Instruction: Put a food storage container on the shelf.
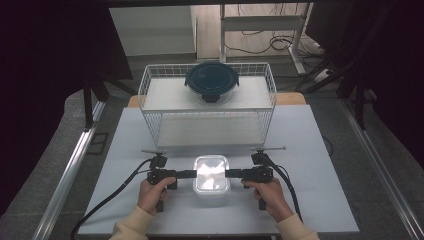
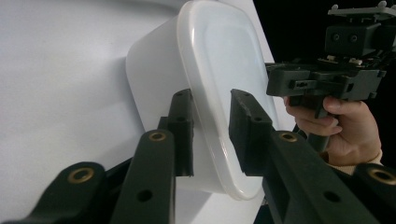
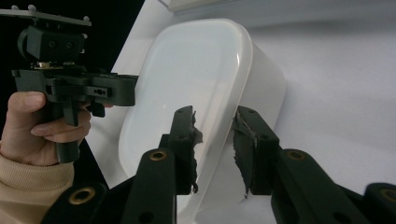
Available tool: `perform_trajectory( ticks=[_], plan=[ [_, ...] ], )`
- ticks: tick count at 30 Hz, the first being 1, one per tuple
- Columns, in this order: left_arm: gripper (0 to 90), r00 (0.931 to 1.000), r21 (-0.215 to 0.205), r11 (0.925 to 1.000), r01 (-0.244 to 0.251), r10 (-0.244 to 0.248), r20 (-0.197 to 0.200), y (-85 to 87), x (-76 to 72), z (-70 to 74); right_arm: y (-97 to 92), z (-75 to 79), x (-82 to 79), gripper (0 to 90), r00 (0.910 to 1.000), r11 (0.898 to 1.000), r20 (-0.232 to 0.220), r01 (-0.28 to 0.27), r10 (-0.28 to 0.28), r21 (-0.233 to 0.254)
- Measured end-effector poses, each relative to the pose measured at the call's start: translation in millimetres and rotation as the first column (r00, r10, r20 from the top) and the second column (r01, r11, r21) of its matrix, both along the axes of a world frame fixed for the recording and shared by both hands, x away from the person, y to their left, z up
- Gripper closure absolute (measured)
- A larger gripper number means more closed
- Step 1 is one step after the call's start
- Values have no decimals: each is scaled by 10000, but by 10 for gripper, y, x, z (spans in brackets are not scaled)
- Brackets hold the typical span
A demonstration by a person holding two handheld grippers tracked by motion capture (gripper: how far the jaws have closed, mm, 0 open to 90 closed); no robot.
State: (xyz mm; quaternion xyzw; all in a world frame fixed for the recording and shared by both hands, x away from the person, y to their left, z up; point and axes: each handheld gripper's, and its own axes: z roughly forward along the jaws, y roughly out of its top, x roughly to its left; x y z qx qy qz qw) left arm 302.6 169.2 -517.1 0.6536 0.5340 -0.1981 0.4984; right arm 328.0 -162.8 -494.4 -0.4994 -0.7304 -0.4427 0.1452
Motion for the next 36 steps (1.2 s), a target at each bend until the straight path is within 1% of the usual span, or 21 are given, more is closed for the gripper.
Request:
perform_trajectory(
  ticks=[4,7,8,11,14,16,22,24,27,31,33,34,36],
  plan=[
    [774,9996,-248,9997,58,-52,268,22,-30,60,-23,55,-33,737,9996,10000,299,4,-5,34],
    [808,9990,-245,9997,64,-53,440,33,-43,86,-27,105,-57,770,9978,10000,670,9,-4,-71],
    [807,9986,-210,9998,62,-51,527,32,-50,93,-27,118,-62,778,9973,10000,734,-28,33,-74],
    [801,9981,-130,9999,32,-24,611,32,-68,108,-17,150,-76,782,9953,9998,958,-125,142,-179],
    [800,9973,-175,9998,38,-25,739,43,-85,142,-21,178,-81,784,9928,9996,1168,-247,261,-136],
    [801,9959,-166,9999,39,-24,901,51,-102,187,-21,217,-93,784,9915,9995,1258,-311,317,-69],
    [801,9887,-174,9998,105,-78,1495,87,-157,376,-10,390,-142,785,9824,9987,1807,-501,476,90],
    [802,9848,-89,9999,91,-74,1737,91,-178,452,-7,456,-159,786,9783,9982,1998,-593,558,118],
    [803,9803,-9,10000,64,-61,1974,92,-193,539,1,549,-173,786,9714,9977,2288,-678,639,91],
    [801,9768,-129,9999,48,-19,2143,116,-174,641,9,675,-161,785,9637,9968,2568,-791,732,129],
    [802,9737,-84,10000,32,-12,2279,129,-153,721,15,734,-144,786,9594,9965,2728,-808,719,216],
    [801,9716,-44,10000,3,8,2365,138,-138,780,20,761,-140,786,9586,9964,2756,-808,713,235],
    [802,9669,25,10000,-13,6,2551,153,-118,886,36,851,-117,785,9535,9961,2931,-824,698,308]
  ],
)
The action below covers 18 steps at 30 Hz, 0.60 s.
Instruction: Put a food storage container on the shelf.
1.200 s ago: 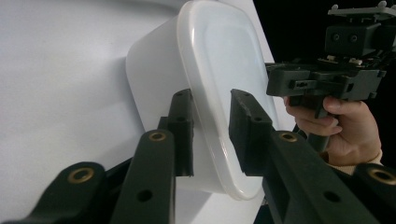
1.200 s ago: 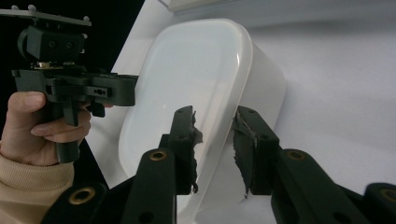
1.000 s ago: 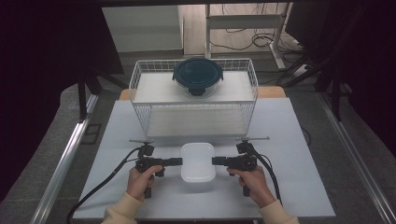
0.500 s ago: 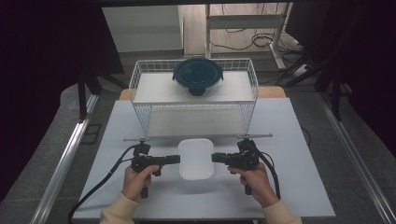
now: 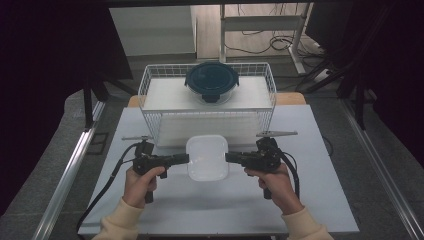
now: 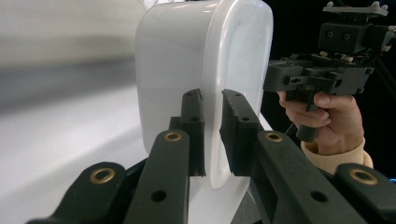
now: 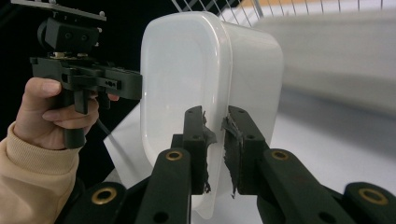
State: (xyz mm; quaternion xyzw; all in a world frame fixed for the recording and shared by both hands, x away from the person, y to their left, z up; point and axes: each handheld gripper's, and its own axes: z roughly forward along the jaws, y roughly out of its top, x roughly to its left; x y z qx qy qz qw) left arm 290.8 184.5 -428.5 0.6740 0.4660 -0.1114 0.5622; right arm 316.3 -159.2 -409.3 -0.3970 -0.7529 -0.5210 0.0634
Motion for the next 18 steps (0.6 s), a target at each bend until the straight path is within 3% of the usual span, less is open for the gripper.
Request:
perform_trajectory(
  ticks=[8,13,18],
  plan=[
    [802,9970,-9,9999,-116,117,763,66,48,462,70,467,73,785,9963,9998,849,-157,150,79],
    [802,9898,42,9996,-288,280,1394,124,76,774,133,772,127,785,9916,9998,1274,-205,204,-4],
    [803,9847,-45,9996,-278,282,1722,181,125,1012,190,1072,156,785,9845,9996,1730,-279,282,-42]
  ],
)
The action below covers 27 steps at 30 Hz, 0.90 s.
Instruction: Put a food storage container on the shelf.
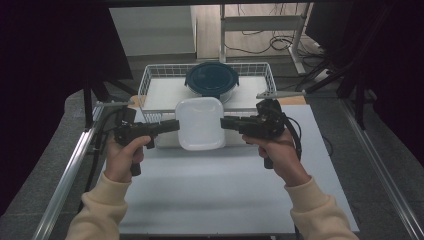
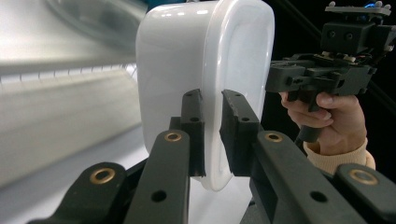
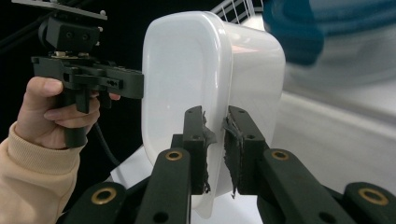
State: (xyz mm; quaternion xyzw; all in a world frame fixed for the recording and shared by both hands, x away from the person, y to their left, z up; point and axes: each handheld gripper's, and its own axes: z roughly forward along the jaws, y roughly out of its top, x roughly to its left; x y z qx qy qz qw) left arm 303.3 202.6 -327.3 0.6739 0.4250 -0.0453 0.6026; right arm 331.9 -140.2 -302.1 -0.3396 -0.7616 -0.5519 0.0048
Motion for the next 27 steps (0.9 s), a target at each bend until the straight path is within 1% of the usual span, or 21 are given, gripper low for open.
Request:
perform_trajectory(
  ticks=[5,8,12,15,17,18,22,25,26,27],
  plan=[
    [802,9996,81,9999,-89,86,272,22,58,199,34,212,59,785,9996,10000,293,-26,25,27],
    [801,9995,87,9999,-74,71,304,41,116,293,46,312,86,785,9989,10000,455,-59,57,43],
    [799,9994,139,9999,-33,28,335,50,192,396,52,438,145,786,9988,9999,467,-153,151,43],
    [799,9996,149,9999,-19,14,280,41,270,463,46,498,205,786,9987,9999,487,-171,171,-8],
    [798,9997,246,9997,-49,43,236,26,329,529,41,536,264,786,9988,9998,442,-195,195,-1],
    [798,9996,360,9993,-39,29,288,22,358,558,35,553,296,787,9991,9998,373,-203,203,9],
    [799,9996,606,9981,-117,102,247,-14,476,669,0,573,436,790,9997,9995,196,-176,171,244],
    [801,9999,568,9983,-89,84,91,-33,582,714,-33,565,537,789,9999,9990,38,-103,102,427],
    [801,9999,543,9985,-95,92,47,-37,606,716,-43,558,573,789,10000,9985,-7,-99,99,546],
    [801,10000,521,9986,-77,78,-9,-38,638,714,-50,555,591,789,10000,9984,-26,-78,79,564]
  ],
)
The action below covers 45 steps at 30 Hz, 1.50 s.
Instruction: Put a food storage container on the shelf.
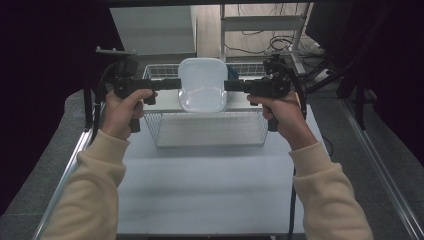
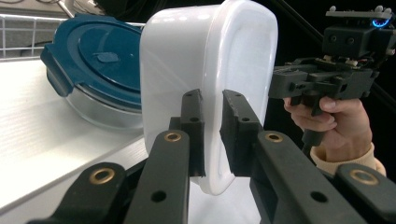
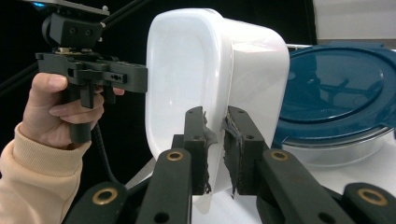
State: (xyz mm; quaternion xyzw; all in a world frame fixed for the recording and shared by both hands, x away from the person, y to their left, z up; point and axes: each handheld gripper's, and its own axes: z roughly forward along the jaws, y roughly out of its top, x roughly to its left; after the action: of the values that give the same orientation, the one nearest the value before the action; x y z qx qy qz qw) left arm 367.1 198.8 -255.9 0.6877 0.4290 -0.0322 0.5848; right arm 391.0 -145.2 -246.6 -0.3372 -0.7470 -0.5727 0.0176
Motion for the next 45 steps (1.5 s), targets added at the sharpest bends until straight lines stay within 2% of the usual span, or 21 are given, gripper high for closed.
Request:
perform_trajectory(
  ticks=[4,13,17,23,24,30,32,34,40,45],
  plan=[
    [800,10000,-38,10000,-1,1,-79,-15,84,-37,-17,-28,75,789,10000,10000,-69,40,-39,70],
    [800,9999,-147,9999,49,-51,-145,-26,140,-26,-41,-24,143,789,9999,9999,-107,6,-4,172],
    [801,9999,0,10000,92,-92,-105,-49,166,1,-55,-29,165,789,9998,9998,-177,76,-73,210],
    [802,9999,-14,10000,99,-99,-130,-66,238,21,-81,-54,223,790,9993,9988,-295,247,-234,422],
    [802,9997,-15,10000,36,-37,-239,-53,291,9,-76,-76,259,791,9989,9981,-370,309,-289,535],
    [803,9993,-232,9997,19,-27,-361,-7,353,-3,-55,-110,342,788,9989,9955,-454,136,-94,934],
    [803,9995,-153,9999,35,-40,-313,-1,346,0,-49,-111,337,790,9994,9962,-335,123,-95,860],
    [802,9996,-264,9995,144,-151,-249,6,312,16,-51,-91,311,792,9995,9961,-299,142,-116,876],
    [804,9997,-441,9989,171,-178,-166,7,289,87,-75,-13,265,793,9999,9932,-67,115,-108,1161],
    [804,9989,-624,9977,282,-304,-348,5,411,110,-107,0,327,801,9997,9856,-53,262,-257,1669]
  ],
)
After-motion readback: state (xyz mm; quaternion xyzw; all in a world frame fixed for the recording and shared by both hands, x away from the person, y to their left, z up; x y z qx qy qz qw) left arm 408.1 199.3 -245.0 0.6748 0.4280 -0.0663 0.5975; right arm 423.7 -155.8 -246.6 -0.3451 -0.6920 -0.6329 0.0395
